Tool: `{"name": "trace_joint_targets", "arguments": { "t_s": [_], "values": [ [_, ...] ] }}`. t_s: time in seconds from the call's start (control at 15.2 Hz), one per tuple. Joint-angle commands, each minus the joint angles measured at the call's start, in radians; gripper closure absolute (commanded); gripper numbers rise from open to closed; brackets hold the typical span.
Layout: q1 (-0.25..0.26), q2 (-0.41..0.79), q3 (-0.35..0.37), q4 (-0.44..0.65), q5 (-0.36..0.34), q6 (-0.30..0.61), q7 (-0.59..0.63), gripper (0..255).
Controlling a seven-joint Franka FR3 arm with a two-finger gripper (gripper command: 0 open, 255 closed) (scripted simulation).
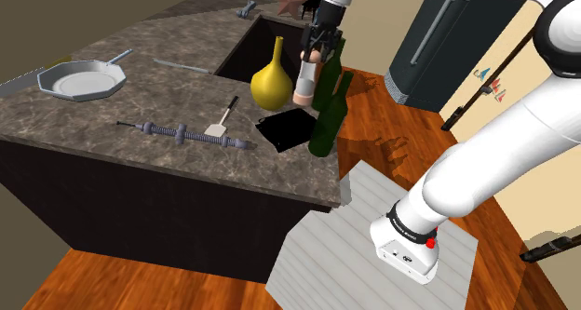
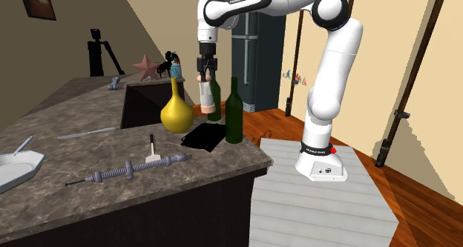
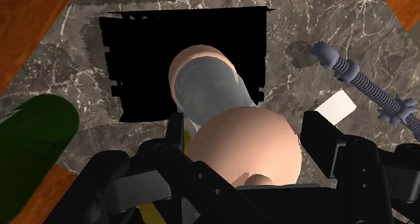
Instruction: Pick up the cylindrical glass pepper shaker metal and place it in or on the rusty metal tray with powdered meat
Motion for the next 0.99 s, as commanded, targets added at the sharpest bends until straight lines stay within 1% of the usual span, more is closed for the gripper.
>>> {"name": "trace_joint_targets", "arguments": {
  "t_s": [0.0, 0.92],
  "values": [
    [0.0, -0.001, 0.0, -0.029, 0.001, 0.029, -0.004, 255],
    [0.001, 0.032, 0.0, -0.183, 0.011, 0.214, -0.027, 255]
  ]
}}
